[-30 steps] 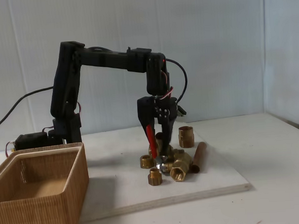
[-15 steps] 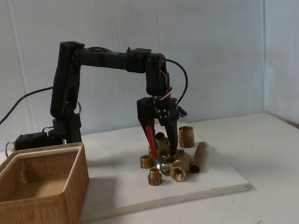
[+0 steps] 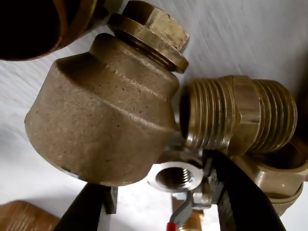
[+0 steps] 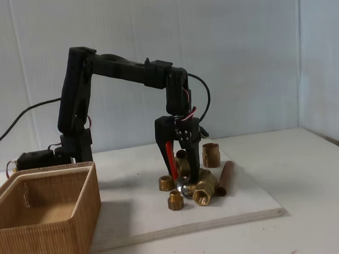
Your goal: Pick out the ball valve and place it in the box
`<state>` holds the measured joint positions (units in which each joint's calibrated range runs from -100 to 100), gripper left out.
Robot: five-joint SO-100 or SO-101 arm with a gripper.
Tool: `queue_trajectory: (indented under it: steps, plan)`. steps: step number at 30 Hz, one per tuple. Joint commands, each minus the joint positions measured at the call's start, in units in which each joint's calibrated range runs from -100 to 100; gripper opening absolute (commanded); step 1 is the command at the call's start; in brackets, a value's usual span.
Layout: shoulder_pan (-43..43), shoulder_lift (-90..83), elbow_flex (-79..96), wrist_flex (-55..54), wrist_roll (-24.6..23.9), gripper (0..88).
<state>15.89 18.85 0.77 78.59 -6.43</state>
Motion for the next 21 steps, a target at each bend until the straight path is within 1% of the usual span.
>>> queue_trajectory:
  steps: [1, 6, 16, 21]
  plan:
    - [0.9, -1.2, -4.7, 1.7, 0.0, 17.6]
    - [2.1, -1.2, -9.5, 2.0, 0.0, 17.6]
    - [2.5, -1.1, -10.3, 1.9, 0.2, 17.6]
    - [5.4, -0.3, -12.7, -2.2, 0.3, 17.6]
